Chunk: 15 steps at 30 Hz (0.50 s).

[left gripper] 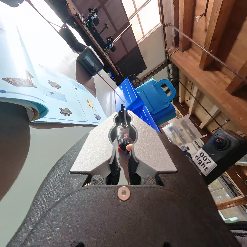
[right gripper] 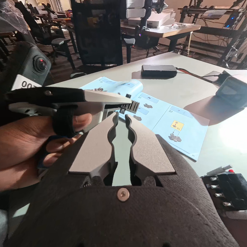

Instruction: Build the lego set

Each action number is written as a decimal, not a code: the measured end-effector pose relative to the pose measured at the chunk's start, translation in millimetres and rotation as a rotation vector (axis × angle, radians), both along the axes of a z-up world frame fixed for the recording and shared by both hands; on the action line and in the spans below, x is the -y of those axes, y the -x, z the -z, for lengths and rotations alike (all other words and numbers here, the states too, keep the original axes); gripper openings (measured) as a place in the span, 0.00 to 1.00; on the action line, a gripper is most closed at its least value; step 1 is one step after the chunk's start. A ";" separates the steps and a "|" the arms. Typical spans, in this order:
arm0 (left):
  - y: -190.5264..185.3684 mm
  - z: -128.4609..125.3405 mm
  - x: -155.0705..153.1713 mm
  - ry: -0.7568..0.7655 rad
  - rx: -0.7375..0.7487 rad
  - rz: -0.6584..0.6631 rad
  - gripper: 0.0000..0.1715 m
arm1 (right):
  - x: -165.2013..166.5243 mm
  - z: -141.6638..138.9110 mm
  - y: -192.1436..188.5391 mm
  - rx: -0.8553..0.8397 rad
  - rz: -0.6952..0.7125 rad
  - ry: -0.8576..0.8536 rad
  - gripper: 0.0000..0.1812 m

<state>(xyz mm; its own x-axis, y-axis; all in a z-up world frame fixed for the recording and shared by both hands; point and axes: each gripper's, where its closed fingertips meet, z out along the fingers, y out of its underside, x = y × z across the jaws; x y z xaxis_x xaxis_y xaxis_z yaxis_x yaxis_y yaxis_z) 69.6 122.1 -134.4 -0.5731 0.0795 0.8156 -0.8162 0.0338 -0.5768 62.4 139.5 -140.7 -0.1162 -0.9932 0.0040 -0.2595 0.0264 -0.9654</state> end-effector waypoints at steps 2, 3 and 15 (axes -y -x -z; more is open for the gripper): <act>1.8 1.2 0.8 -0.009 0.007 0.011 0.05 | 0.5 -0.8 -0.8 -0.004 0.011 0.028 0.06; 1.9 1.8 1.1 -0.013 0.010 0.010 0.05 | 0.8 -0.5 -1.3 -0.010 0.015 0.037 0.06; 5.1 3.8 1.9 -0.033 0.035 0.042 0.05 | 3.1 1.5 0.0 -0.010 0.012 -0.037 0.05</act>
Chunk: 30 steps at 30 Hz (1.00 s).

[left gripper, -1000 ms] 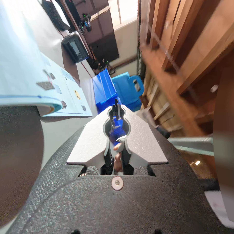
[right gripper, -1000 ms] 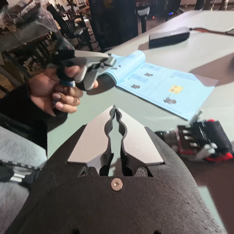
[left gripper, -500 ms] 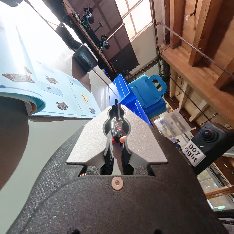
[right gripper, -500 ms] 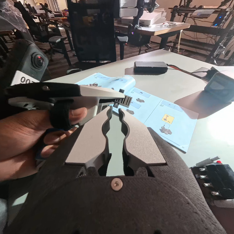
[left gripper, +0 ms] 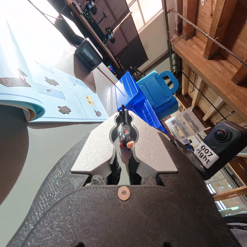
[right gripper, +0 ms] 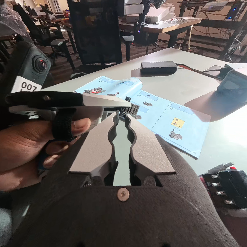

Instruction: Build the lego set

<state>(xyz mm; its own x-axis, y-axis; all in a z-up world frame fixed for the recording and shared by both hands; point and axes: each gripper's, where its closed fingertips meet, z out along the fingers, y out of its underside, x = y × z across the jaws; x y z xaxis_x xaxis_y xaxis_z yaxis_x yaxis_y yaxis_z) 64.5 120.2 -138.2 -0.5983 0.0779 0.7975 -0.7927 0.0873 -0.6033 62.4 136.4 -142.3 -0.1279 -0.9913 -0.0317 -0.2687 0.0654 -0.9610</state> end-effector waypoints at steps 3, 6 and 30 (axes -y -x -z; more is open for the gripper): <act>0.5 0.6 0.1 -0.008 0.014 -0.001 0.05 | -0.1 0.8 0.3 -0.006 0.001 0.006 0.05; 1.6 0.5 0.1 -0.014 0.042 -0.004 0.05 | -0.1 0.5 1.2 -0.013 0.007 0.042 0.05; 1.5 4.4 2.2 -0.034 0.025 0.005 0.05 | 1.8 0.7 3.7 -0.008 0.004 0.019 0.04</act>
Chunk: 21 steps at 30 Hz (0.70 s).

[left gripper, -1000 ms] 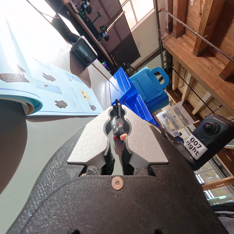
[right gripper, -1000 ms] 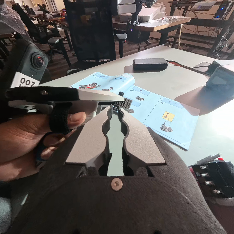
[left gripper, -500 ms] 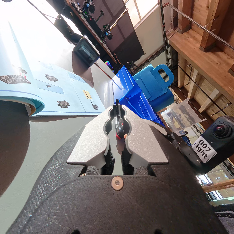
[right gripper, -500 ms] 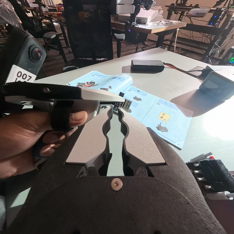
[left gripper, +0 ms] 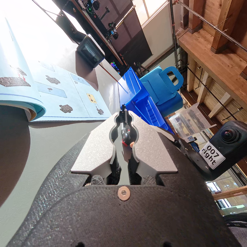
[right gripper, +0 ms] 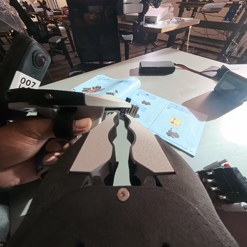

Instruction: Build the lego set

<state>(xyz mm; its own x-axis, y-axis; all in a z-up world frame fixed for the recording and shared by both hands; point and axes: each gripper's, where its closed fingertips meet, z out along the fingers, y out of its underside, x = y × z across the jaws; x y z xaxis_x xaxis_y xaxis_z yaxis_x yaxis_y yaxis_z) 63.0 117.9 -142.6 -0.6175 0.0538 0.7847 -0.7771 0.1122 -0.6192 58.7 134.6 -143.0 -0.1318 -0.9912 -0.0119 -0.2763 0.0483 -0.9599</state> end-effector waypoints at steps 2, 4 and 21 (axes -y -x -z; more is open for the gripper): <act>0.4 0.0 0.2 0.001 -0.006 0.005 0.05 | 0.2 -0.1 0.6 0.005 -0.001 -0.009 0.04; 0.6 -0.3 0.1 0.005 -0.014 0.011 0.05 | 0.0 -0.5 1.1 0.015 -0.006 -0.031 0.04; -0.1 2.2 0.6 -0.008 -0.032 0.016 0.05 | -0.2 1.1 2.3 0.020 -0.016 -0.048 0.02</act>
